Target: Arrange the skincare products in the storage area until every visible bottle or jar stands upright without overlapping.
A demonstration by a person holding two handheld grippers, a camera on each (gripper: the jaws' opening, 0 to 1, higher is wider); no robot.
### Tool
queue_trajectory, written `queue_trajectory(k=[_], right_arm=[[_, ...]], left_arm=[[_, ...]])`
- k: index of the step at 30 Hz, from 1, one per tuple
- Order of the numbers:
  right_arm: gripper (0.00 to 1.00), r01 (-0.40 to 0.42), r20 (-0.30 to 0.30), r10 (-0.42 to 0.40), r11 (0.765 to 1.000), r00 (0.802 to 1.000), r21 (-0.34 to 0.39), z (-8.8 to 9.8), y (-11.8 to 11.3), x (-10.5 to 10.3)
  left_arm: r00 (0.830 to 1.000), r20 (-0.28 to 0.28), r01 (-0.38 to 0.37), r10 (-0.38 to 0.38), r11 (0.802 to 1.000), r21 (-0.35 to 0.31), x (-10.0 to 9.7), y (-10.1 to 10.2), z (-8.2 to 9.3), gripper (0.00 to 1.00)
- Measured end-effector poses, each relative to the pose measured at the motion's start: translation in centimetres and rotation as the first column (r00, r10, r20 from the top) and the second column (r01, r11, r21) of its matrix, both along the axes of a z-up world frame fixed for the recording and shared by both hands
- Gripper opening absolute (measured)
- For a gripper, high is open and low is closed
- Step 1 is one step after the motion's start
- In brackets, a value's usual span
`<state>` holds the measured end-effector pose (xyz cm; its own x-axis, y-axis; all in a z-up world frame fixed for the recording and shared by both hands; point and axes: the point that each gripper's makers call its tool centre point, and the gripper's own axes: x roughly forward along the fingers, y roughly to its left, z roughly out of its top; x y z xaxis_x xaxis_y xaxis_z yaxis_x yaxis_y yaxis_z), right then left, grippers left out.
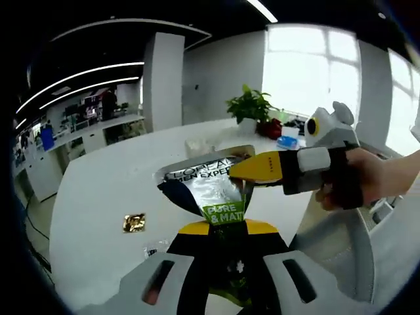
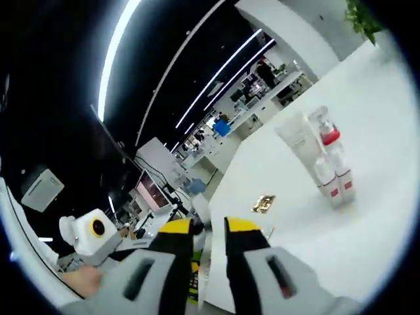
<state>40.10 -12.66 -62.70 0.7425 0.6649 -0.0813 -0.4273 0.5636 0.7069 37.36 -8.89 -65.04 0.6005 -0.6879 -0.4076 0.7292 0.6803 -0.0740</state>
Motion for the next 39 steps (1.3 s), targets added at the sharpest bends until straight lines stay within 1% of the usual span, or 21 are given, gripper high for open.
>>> queue_trajectory(k=[1,5,7,9,11,12,15,18,20,22,24,27,28,30,31,33,34,35,36,38,39], right_arm=[[0.10,-0.002,-0.006,0.002,1.000,1.000,0.006,0.0,0.1,-0.1],[0.07,-0.004,0.008,0.004,1.000,1.000,0.017,0.6,0.1,-0.4],[0.06,-0.006,0.006,0.005,0.999,1.000,0.046,0.9,0.0,-0.5],[0.05,-0.006,0.012,0.006,0.999,1.000,0.046,1.1,0.0,-0.5],[0.04,-0.007,0.017,0.007,0.999,1.000,0.050,1.3,-0.1,-0.5],[0.03,-0.015,0.018,0.014,0.998,1.000,0.054,1.4,-0.1,-0.6],[0.01,-0.023,0.023,0.022,0.999,0.999,0.042,1.5,-0.2,-0.7],[0.01,-0.033,0.011,0.033,0.997,0.999,0.064,1.6,-0.6,-0.9],[0.01,-0.035,0.024,0.034,0.998,0.999,0.050,1.9,-1.0,-1.0],[0.01,-0.037,0.024,0.036,0.998,0.999,0.051,2.0,-1.4,-1.0],[0.01,-0.046,0.029,0.044,0.997,0.999,0.068,2.5,-1.8,-1.1],[0.01,-0.070,0.049,0.066,0.994,0.997,0.081,3.5,-2.1,-1.3],[0.01,-0.080,0.054,0.076,0.993,0.996,0.084,3.8,-2.0,-1.3],[0.01,-0.141,0.087,0.132,0.985,0.987,0.101,4.9,-1.6,-1.9],[0.01,-0.191,0.122,0.178,0.976,0.976,0.107,5.9,-1.2,-2.5],[0.01,-0.276,0.165,0.255,0.953,0.953,0.125,7.5,-0.3,-3.7],[0.01,-0.309,0.181,0.284,0.942,0.942,0.129,8.1,-0.1,-4.1],[0.01,-0.337,0.193,0.310,0.932,0.931,0.131,8.5,0.2,-4.5],[0.01,-0.365,0.202,0.337,0.922,0.920,0.125,9.0,0.5,-4.9],[0.01,-0.383,0.210,0.355,0.917,0.911,0.109,9.4,0.8,-5.1],[0.01,-0.376,0.212,0.350,0.921,0.913,0.101,9.5,0.8,-5.0]], left_arm=[[1.000,-0.002,0.003,-0.003,1.000,0.002,-0.1,0.0,-0.1,0.13],[1.000,-0.012,0.002,-0.002,1.000,-0.007,-0.2,0.0,-0.1,0.14],[1.000,-0.025,0.000,-0.001,1.000,-0.030,-0.2,0.0,0.0,0.16],[0.999,-0.039,0.007,-0.009,0.999,-0.048,-0.2,-0.1,0.1,0.19],[0.999,-0.044,0.014,-0.016,0.998,-0.056,-0.2,-0.3,0.1,0.26],[0.998,-0.061,0.017,-0.021,0.997,-0.070,-0.2,-0.4,0.0,0.29],[0.995,-0.089,0.027,-0.037,0.994,-0.103,-0.4,-0.6,0.0,0.44],[0.994,-0.085,0.065,-0.072,0.994,-0.091,-0.7,-0.7,0.0,0.40],[0.990,-0.113,0.068,-0.081,0.992,-0.108,-0.9,-0.4,-0.2,0.47],[0.989,-0.123,0.064,-0.078,0.991,-0.118,-0.7,0.0,-0.3,0.57],[0.989,-0.126,0.063,-0.078,0.991,-0.117,-0.5,0.6,-0.4,0.57],[0.985,-0.144,0.072,-0.092,0.988,-0.135,-0.4,1.0,-0.3,0.56],[0.982,-0.153,0.091,-0.114,0.984,-0.151,-0.5,0.9,-0.1,0.57],[0.975,-0.155,0.134,-0.157,0.979,-0.154,-0.7,0.8,0.1,0.58],[0.972,-0.153,0.154,-0.176,0.977,-0.149,-0.7,0.8,0.1,0.59],[0.960,-0.156,0.206,-0.234,0.963,-0.177,-1.1,0.3,0.6,0.59],[0.951,-0.162,0.227,-0.262,0.951,-0.208,-1.4,0.0,0.9,0.59],[0.943,-0.166,0.239,-0.287,0.936,-0.258,-1.5,-0.3,1.6,0.58],[0.942,-0.159,0.243,-0.295,0.927,-0.285,-1.5,-0.4,2.1,0.57],[0.935,-0.140,0.263,-0.327,0.900,-0.347,-1.7,-0.7,3.2,0.53],[0.932,-0.122,0.279,-0.343,0.888,-0.367,-1.8,-0.7,3.8,0.47]])
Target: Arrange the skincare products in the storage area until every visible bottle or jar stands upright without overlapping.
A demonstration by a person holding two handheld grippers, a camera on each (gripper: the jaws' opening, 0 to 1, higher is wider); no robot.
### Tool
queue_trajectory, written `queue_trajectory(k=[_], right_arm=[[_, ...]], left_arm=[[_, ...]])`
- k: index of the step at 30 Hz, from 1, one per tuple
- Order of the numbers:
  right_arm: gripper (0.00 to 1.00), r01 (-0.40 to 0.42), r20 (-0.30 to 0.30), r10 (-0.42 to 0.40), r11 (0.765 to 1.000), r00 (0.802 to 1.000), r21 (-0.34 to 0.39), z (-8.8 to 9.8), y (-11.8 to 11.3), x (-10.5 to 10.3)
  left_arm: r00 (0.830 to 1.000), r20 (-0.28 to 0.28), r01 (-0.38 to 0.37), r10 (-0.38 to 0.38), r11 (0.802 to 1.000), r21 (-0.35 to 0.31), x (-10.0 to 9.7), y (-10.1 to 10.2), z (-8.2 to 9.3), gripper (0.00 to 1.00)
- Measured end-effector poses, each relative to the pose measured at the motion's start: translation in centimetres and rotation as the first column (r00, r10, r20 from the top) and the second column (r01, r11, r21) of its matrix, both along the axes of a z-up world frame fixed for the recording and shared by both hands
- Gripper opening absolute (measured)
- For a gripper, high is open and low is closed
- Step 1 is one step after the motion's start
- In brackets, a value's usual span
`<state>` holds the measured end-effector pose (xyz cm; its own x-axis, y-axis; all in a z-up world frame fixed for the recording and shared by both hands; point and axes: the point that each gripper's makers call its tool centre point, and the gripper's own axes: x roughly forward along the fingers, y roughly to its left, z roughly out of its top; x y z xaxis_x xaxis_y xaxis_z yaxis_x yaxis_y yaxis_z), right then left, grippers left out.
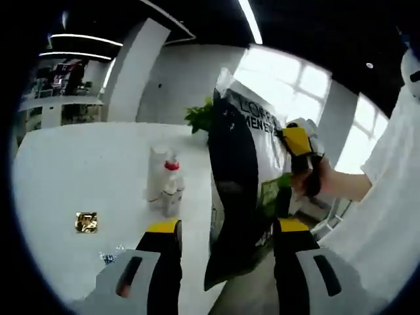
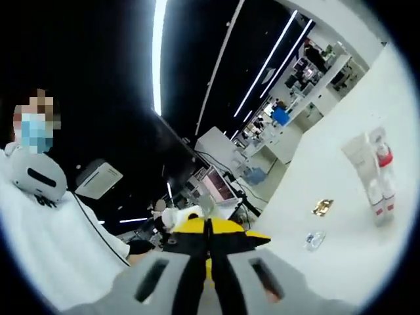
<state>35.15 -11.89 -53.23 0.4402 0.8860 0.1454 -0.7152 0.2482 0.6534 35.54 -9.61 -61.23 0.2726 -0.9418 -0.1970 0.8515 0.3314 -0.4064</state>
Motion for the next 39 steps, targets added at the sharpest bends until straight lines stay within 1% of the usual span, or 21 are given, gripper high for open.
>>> queue_trajectory(k=[1,2,3,4,6,10,11,13,15,18,20,24,27,29,32,34,35,36,37,38,39], right_arm=[[0.01,0.003,0.002,-0.003,1.000,1.000,-0.008,0.0,0.0,0.1],[0.01,0.012,0.004,-0.012,1.000,1.000,-0.012,-0.1,-0.2,0.4],[0.01,0.032,-0.003,-0.032,0.999,0.999,0.012,0.1,-0.7,1.0],[0.01,0.035,-0.003,-0.035,0.999,0.999,0.009,0.0,-0.8,1.1],[0.01,0.079,-0.005,-0.079,0.997,0.997,0.019,0.0,-1.8,2.0],[0.01,0.128,-0.006,-0.128,0.992,0.992,0.014,0.1,-2.9,2.9],[0.01,0.136,-0.002,-0.136,0.991,0.991,0.008,0.1,-3.0,2.9],[0.01,0.143,-0.005,-0.143,0.990,0.990,0.004,0.1,-3.1,3.0],[0.01,0.172,-0.007,-0.172,0.985,0.985,0.013,0.2,-3.4,3.4],[0.07,0.198,-0.021,-0.197,0.977,0.980,0.076,0.6,-3.6,3.5],[0.08,0.181,-0.023,-0.180,0.980,0.983,0.087,0.4,-3.2,2.9],[0.22,0.147,-0.046,-0.144,0.986,0.988,0.073,-1.1,-2.1,1.9],[0.21,0.123,-0.063,-0.117,0.987,0.991,0.099,-1.6,-1.1,0.9],[0.21,0.124,-0.084,-0.113,0.983,0.990,0.136,-1.5,-0.9,1.0],[0.20,0.129,-0.105,-0.113,0.979,0.988,0.158,-1.9,-0.7,1.3],[0.13,0.140,-0.116,-0.122,0.976,0.986,0.169,-1.9,-0.7,1.4],[0.08,0.134,-0.119,-0.113,0.973,0.986,0.189,-1.7,-0.8,1.3],[0.04,0.138,-0.151,-0.099,0.951,0.984,0.277,-0.6,-1.2,1.3],[0.02,0.122,-0.153,-0.075,0.936,0.985,0.329,0.1,-1.3,1.1],[0.01,0.129,-0.149,-0.088,0.948,0.985,0.292,-0.4,-1.0,1.1],[0.01,0.140,-0.130,-0.106,0.948,0.986,0.288,-0.3,-1.0,1.1]], left_arm=[[1.000,0.013,0.020,-0.020,1.000,-0.015,-0.3,-0.1,0.4,0.36],[0.999,0.026,0.031,-0.031,0.999,-0.018,-0.5,-0.1,0.6,0.30],[0.999,0.018,0.030,-0.030,1.000,-0.005,-0.5,0.0,0.3,0.28],[0.999,0.013,0.032,-0.032,0.999,-0.008,-0.6,0.0,0.3,0.26],[0.999,-0.010,0.032,-0.032,0.999,-0.031,-0.7,0.1,0.6,0.19],[0.997,-0.047,0.056,-0.064,0.985,-0.162,-1.6,-0.1,2.6,0.02],[0.995,-0.062,0.062,-0.075,0.981,-0.183,-1.9,-0.3,3.0,0.02],[0.993,-0.076,0.077,-0.093,0.979,-0.189,-2.2,-0.5,3.1,0.00],[0.989,-0.095,0.089,-0.114,0.968,-0.235,-2.5,-0.8,3.8,0.00],[0.987,-0.108,0.086,-0.120,0.957,-0.277,-2.5,-1.0,4.5,0.00],[0.987,-0.109,0.077,-0.115,0.950,-0.301,-2.2,-0.9,5.1,0.00],[0.988,-0.122,0.047,-0.097,0.929,-0.367,-1.4,-0.5,6.7,0.00],[0.987,-0.134,0.030,-0.092,0.914,-0.404,-0.7,0.0,7.6,0.00],[0.987,-0.133,0.028,-0.090,0.912,-0.410,-0.6,0.1,7.9,0.00],[0.986,-0.136,0.027,-0.092,0.906,-0.422,-0.5,0.2,8.3,0.00],[0.987,-0.139,0.018,-0.086,0.904,-0.427,-0.2,0.3,8.4,0.00],[0.986,-0.146,0.008,-0.078,0.903,-0.430,0.1,0.5,8.4,0.00],[0.985,-0.156,-0.005,-0.068,0.906,-0.423,0.4,0.7,8.2,0.00],[0.986,-0.160,-0.020,-0.051,0.912,-0.410,0.8,0.8,7.9,0.00],[0.986,-0.157,-0.013,-0.058,0.910,-0.415,0.7,0.8,8.0,0.00],[0.985,-0.158,-0.011,-0.061,0.907,-0.422,0.8,0.8,8.1,0.00]])
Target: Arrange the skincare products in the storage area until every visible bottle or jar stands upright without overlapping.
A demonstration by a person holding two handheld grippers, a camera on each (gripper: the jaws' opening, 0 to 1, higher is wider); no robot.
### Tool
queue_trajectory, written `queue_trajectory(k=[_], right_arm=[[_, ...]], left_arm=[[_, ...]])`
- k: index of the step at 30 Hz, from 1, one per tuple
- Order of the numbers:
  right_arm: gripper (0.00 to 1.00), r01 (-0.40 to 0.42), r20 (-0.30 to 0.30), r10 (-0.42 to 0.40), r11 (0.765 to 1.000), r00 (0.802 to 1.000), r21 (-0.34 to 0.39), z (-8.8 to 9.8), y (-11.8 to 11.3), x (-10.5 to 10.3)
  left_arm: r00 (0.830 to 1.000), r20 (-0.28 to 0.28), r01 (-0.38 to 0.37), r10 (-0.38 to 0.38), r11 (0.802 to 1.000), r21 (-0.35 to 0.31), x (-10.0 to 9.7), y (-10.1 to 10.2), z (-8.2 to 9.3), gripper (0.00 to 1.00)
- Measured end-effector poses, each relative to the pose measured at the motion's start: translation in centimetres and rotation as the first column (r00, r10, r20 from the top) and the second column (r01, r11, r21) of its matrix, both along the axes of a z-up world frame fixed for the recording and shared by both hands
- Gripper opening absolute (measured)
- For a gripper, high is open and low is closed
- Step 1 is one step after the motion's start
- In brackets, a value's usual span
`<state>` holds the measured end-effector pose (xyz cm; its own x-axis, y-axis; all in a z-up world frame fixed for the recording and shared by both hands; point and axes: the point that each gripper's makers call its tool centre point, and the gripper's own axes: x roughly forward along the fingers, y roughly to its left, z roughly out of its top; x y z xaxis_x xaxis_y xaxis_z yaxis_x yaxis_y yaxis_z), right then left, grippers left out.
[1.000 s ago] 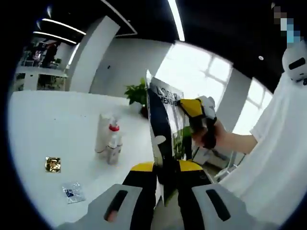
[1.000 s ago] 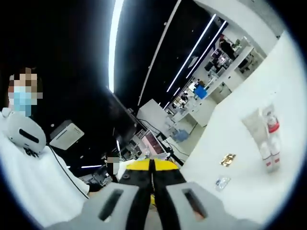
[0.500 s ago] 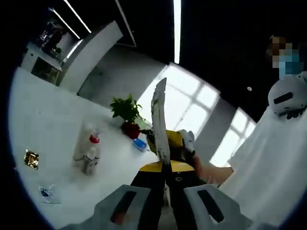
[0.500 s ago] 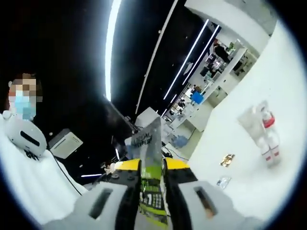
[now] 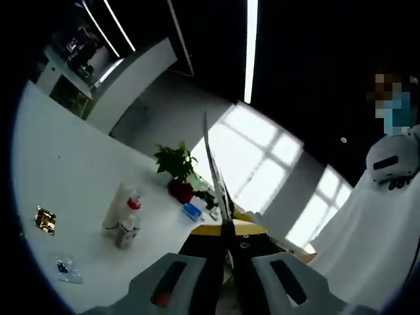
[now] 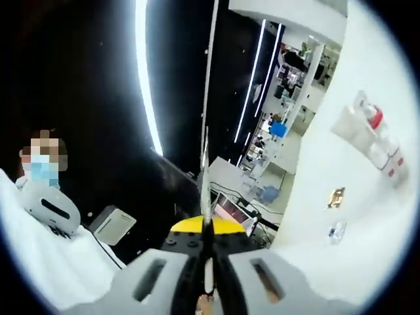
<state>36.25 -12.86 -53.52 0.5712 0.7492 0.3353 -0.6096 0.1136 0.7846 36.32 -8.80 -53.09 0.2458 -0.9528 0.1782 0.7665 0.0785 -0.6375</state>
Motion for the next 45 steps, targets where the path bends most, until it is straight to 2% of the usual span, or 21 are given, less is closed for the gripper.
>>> queue_trajectory(k=[3,5,7,9,11,13,19,24,27,29,31,39,45], right_arm=[[0.01,-0.018,-0.014,0.019,0.998,1.000,0.065,0.7,0.1,-0.3],[0.01,-0.001,0.002,0.001,0.997,1.000,0.081,1.0,0.0,-0.2],[0.01,0.006,-0.008,-0.005,0.994,1.000,0.106,1.3,-0.1,-0.2],[0.01,0.032,-0.018,-0.030,0.992,0.999,0.125,1.5,-0.5,0.2],[0.01,0.058,-0.033,-0.054,0.988,0.998,0.144,1.4,-0.9,0.7],[0.01,0.088,-0.049,-0.082,0.985,0.995,0.147,1.2,-1.4,1.1],[0.01,0.100,-0.069,-0.094,0.991,0.993,0.085,0.1,-1.2,1.3],[0.01,0.147,-0.075,-0.151,0.988,0.986,-0.048,-1.7,-1.2,2.3],[0.05,0.173,-0.026,-0.180,0.970,0.983,-0.171,-2.7,-1.0,2.6],[0.10,0.173,0.012,-0.179,0.935,0.984,-0.309,-4.0,-0.8,2.8],[0.15,0.158,0.034,-0.156,0.919,0.987,-0.362,-4.6,-0.5,2.6],[0.24,0.142,0.018,-0.145,0.919,0.989,-0.368,-5.4,-0.1,2.8],[0.35,0.112,0.010,-0.118,0.899,0.993,-0.423,-6.5,0.3,3.2]], left_arm=[[1.000,0.003,-0.007,0.007,1.000,-0.013,0.1,-0.1,0.3,0.00],[1.000,0.017,-0.017,0.017,0.999,-0.041,0.2,-0.2,0.9,0.01],[0.999,0.035,-0.012,0.014,0.999,-0.051,0.1,-0.3,0.9,0.05],[0.999,0.012,0.032,-0.031,0.999,-0.018,-0.6,-0.8,-0.1,0.08],[0.999,0.005,0.036,-0.036,0.999,0.007,-1.0,-1.2,-1.0,0.11],[0.999,-0.010,0.042,-0.042,0.999,0.009,-1.5,-1.3,-1.6,0.08],[0.999,-0.042,0.014,-0.014,1.000,0.013,-1.5,-0.9,-2.5,0.04],[0.996,-0.088,-0.011,0.010,1.000,-0.004,-1.1,-0.6,-2.9,0.01],[0.992,-0.126,-0.023,0.020,0.999,-0.023,-0.9,-0.6,-3.2,0.00],[0.990,-0.140,-0.033,0.029,0.999,-0.027,-0.9,-0.5,-3.6,0.00],[0.988,-0.149,-0.039,0.035,0.999,-0.020,-0.9,-0.4,-4.0,0.00],[0.982,-0.181,-0.057,0.054,0.998,-0.015,-0.3,-0.1,-4.9,0.00],[0.975,-0.207,-0.088,0.084,0.996,-0.009,0.8,0.0,-5.8,0.00]])
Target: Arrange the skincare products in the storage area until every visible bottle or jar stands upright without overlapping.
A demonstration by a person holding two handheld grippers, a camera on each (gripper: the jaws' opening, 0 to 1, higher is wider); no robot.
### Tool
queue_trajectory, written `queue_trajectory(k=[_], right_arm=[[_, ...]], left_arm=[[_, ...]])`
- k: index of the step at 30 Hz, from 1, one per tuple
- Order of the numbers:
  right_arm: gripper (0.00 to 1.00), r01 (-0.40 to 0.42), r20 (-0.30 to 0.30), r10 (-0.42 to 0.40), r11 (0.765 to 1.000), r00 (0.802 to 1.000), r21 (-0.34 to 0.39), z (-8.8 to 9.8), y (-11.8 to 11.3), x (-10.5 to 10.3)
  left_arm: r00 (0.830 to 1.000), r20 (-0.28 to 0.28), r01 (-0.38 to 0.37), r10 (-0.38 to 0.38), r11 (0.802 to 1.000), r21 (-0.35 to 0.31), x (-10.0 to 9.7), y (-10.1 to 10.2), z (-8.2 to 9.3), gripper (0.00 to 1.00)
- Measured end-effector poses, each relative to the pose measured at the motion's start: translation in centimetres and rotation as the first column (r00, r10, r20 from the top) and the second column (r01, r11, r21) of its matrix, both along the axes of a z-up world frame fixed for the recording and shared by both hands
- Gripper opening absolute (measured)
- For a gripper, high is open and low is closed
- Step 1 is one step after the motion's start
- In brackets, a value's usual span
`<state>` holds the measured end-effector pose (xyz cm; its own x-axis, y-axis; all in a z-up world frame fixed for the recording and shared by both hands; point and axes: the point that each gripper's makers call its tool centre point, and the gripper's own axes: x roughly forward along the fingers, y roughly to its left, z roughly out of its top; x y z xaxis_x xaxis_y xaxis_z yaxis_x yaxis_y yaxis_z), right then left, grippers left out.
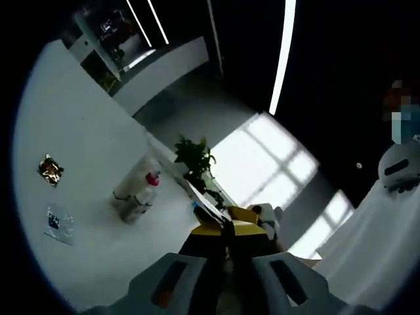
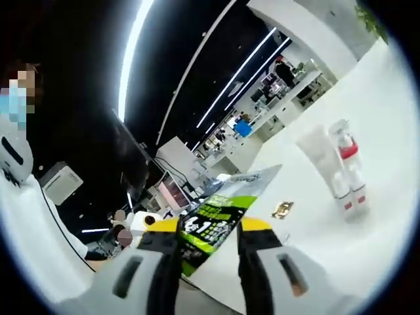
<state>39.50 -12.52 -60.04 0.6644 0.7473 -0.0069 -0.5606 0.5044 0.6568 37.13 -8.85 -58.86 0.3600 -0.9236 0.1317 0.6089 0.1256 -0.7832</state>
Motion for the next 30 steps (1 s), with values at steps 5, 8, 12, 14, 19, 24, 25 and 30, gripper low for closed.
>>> queue_trajectory(k=[5,8,12,14,19,24,25,30], right_arm=[[0.42,-0.010,-0.021,0.009,1.000,1.000,-0.030,-1.0,0.1,0.4],[0.45,-0.008,-0.028,0.007,0.999,1.000,-0.041,-1.5,0.0,0.8],[0.49,-0.012,-0.040,0.009,0.997,0.999,-0.076,-2.5,0.0,1.1],[0.52,-0.013,-0.052,0.009,0.996,0.999,-0.087,-3.0,-0.1,1.2],[0.57,0.003,-0.059,-0.009,0.994,0.998,-0.109,-3.9,-0.5,1.5],[0.60,0.015,-0.076,-0.025,0.992,0.997,-0.123,-4.7,-1.0,1.7],[0.60,0.018,-0.079,-0.028,0.992,0.997,-0.128,-4.9,-1.2,1.7],[0.63,0.035,-0.086,-0.048,0.989,0.995,-0.144,-5.4,-1.8,1.8]], left_arm=[[0.999,-0.027,-0.021,0.022,1.000,0.013,0.9,0.0,-1.0,0.00],[0.998,-0.048,-0.031,0.032,0.999,0.026,1.6,-0.1,-1.7,0.00],[0.997,-0.068,-0.030,0.033,0.999,0.038,2.3,-0.5,-2.5,0.00],[0.997,-0.074,-0.029,0.032,0.999,0.046,2.5,-0.7,-2.8,0.00],[0.996,-0.082,-0.034,0.038,0.998,0.060,3.5,-1.1,-3.4,0.00],[0.993,-0.102,-0.046,0.054,0.996,0.076,4.7,-1.0,-4.4,0.00],[0.993,-0.103,-0.048,0.057,0.995,0.084,4.8,-1.0,-4.6,0.00],[0.990,-0.124,-0.055,0.068,0.993,0.109,5.7,-1.2,-5.9,0.00]])
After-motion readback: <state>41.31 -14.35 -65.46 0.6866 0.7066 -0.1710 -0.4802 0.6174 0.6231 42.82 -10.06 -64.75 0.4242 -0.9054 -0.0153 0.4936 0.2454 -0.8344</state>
